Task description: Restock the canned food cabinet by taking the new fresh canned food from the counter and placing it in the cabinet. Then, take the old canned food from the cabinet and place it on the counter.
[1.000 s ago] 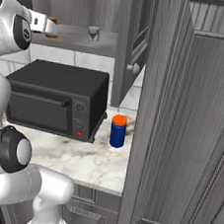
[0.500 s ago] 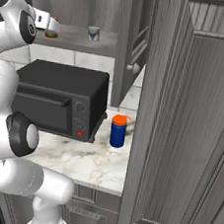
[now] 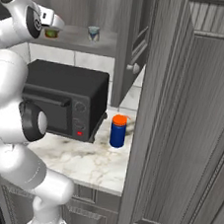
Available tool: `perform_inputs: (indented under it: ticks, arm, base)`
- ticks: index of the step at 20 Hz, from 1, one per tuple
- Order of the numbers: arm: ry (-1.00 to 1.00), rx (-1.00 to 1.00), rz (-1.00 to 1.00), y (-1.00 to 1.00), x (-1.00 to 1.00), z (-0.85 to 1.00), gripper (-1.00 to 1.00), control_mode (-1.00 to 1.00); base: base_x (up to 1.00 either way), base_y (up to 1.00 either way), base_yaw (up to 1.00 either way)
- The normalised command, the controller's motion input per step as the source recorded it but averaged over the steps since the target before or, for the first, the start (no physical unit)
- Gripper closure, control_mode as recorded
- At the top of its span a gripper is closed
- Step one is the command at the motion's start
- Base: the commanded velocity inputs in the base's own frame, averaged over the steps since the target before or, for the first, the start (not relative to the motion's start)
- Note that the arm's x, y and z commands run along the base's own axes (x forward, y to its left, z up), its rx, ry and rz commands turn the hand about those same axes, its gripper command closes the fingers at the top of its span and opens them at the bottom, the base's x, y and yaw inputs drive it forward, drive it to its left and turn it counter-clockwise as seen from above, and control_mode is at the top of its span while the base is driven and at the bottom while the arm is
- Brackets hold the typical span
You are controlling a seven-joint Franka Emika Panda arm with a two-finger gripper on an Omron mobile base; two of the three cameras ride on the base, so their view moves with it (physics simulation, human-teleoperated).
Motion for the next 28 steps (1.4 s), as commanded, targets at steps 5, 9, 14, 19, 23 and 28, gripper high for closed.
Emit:
perform_inputs:
  ticks: [5, 9, 14, 19, 23, 28]
  arm:
    - [0.0, 0.0, 0.0, 0.0, 0.2, 0.0, -1.0, -1.0]
    - [0.0, 0.0, 0.0, 0.0, 0.2, -0.05, -1.0, -1.0]
    - [0.0, 0.0, 0.0, 0.0, 0.1, -0.07, 1.0, -1.0]
    - [0.0, 0.0, 0.0, 0.0, -0.01, 0.0, 1.0, -1.0]
    - [-0.11, 0.04, 0.01, -0.08, -0.56, 0.0, 1.0, -1.0]
    - [-0.43, 0.11, 0.15, -0.15, -1.0, 0.35, 1.0, -1.0]
  base:
    - [0.0, 0.0, 0.0]
    - [0.0, 0.0, 0.0]
    - [0.0, 0.0, 0.0]
    - [0.0, 0.0, 0.0]
    - [0.0, 0.0, 0.0]
    - [0.0, 0.0, 0.0]
